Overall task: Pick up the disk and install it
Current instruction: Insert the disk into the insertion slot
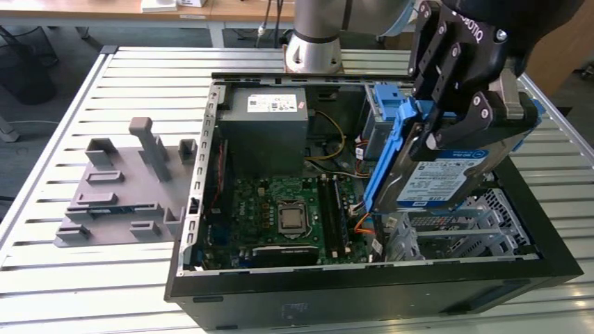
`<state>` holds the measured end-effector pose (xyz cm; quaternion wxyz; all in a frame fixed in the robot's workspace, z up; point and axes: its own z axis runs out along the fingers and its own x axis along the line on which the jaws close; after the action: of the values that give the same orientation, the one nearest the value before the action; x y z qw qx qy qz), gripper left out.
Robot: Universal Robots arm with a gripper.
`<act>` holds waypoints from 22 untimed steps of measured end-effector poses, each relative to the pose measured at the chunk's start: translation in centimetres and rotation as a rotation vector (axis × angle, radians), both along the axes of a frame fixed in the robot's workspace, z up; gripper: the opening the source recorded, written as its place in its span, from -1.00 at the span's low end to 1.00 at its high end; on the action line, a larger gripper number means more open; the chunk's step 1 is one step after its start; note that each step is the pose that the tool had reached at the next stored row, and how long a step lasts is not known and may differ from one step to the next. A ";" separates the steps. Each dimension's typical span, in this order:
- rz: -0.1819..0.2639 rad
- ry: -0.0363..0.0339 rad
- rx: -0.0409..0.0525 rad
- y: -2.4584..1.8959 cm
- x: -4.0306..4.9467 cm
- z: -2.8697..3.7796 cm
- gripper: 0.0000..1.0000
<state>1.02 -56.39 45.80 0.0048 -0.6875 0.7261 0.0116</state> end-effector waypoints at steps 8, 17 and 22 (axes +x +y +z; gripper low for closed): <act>0.000 0.0019 0.0001 -0.13 0.81 -0.24 -0.26; 0.000 0.0037 0.0000 -0.53 1.81 -0.30 -0.26; 0.000 0.0070 -0.0003 -0.55 3.23 -0.43 -0.26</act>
<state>4.24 -56.94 45.37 0.0022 -0.6874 0.7262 0.0138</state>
